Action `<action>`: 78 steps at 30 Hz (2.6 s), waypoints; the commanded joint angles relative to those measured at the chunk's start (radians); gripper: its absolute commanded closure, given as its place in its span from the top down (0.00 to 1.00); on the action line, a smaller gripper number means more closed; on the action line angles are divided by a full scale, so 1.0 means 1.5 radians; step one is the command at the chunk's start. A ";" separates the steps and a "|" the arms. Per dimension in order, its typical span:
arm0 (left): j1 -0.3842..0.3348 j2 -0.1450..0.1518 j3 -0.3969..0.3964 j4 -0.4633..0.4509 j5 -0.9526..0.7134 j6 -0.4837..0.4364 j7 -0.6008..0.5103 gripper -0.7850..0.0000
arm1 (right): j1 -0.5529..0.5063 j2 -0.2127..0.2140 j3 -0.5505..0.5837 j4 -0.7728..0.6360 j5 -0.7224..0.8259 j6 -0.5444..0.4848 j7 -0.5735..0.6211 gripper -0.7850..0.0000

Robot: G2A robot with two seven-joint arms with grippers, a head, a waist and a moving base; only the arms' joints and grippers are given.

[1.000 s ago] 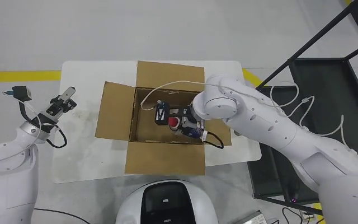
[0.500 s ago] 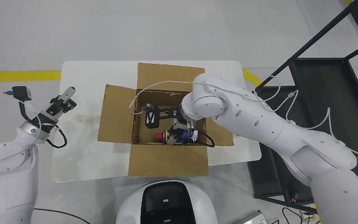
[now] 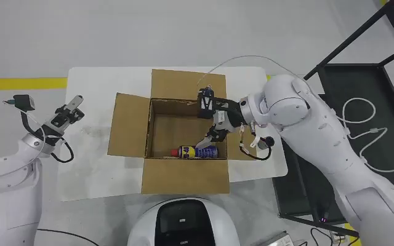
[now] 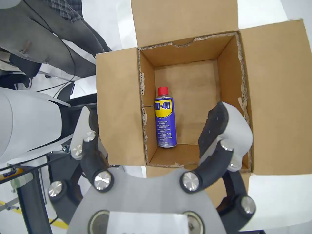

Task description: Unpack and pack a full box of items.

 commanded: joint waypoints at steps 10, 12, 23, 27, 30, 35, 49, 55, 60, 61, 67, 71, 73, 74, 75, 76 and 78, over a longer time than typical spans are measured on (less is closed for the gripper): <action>0.000 0.000 0.000 0.000 0.000 0.000 0.000 1.00 | -0.397 0.064 0.356 -0.134 -0.215 -0.017 -0.161 1.00; 0.000 0.000 0.000 0.000 0.000 0.000 0.000 1.00 | -0.447 0.067 0.396 -0.158 -0.247 -0.026 -0.190 1.00; 0.000 0.000 0.000 0.000 0.000 0.000 0.000 1.00 | -0.457 0.067 0.404 -0.163 -0.252 -0.032 -0.199 1.00; 0.000 0.000 0.000 0.000 0.000 0.000 0.000 1.00 | -0.457 0.067 0.404 -0.163 -0.252 -0.032 -0.199 1.00; 0.000 0.000 0.000 0.000 0.000 0.000 0.000 1.00 | -0.457 0.067 0.404 -0.163 -0.252 -0.032 -0.199 1.00; 0.000 0.000 0.000 0.000 0.000 0.000 0.000 1.00 | -0.492 0.068 0.429 -0.077 -0.297 -0.033 -0.236 1.00; 0.000 0.000 0.000 0.000 0.000 0.000 0.000 1.00 | -0.531 0.058 0.398 0.165 -0.430 -0.006 -0.391 1.00; 0.000 0.000 0.000 0.000 0.000 0.000 0.000 1.00 | -0.456 0.047 0.325 0.244 -0.434 -0.002 -0.396 1.00; 0.000 0.000 0.000 0.000 0.000 0.000 0.000 1.00 | -0.402 0.036 0.273 0.305 -0.443 0.018 -0.396 1.00; 0.000 0.000 0.000 0.000 0.000 0.000 0.000 1.00 | -0.394 0.034 0.264 0.317 -0.443 0.020 -0.398 1.00; 0.000 0.000 0.000 0.000 0.000 0.000 0.000 1.00 | -0.352 0.024 0.230 0.389 -0.443 0.039 -0.412 1.00; 0.000 0.000 0.000 0.000 0.000 0.000 0.000 1.00 | -0.334 0.019 0.216 0.418 -0.437 0.041 -0.418 1.00; 0.000 0.000 0.000 0.000 0.000 0.000 0.000 1.00 | -0.328 0.017 0.212 0.428 -0.434 0.041 -0.419 1.00; 0.000 0.000 0.000 0.000 0.000 0.000 0.000 1.00 | -0.326 0.017 0.211 0.432 -0.432 0.039 -0.419 0.89; 0.000 0.000 0.000 0.000 0.000 0.000 0.000 1.00 | -0.324 0.016 0.209 0.436 -0.429 0.036 -0.419 0.67; 0.000 0.000 0.000 0.000 0.000 0.000 0.000 1.00 | -0.322 0.015 0.207 0.441 -0.427 0.034 -0.419 0.33; 0.000 0.000 0.000 0.000 0.000 0.000 0.000 1.00 | -0.318 0.014 0.204 0.450 -0.425 0.033 -0.418 0.00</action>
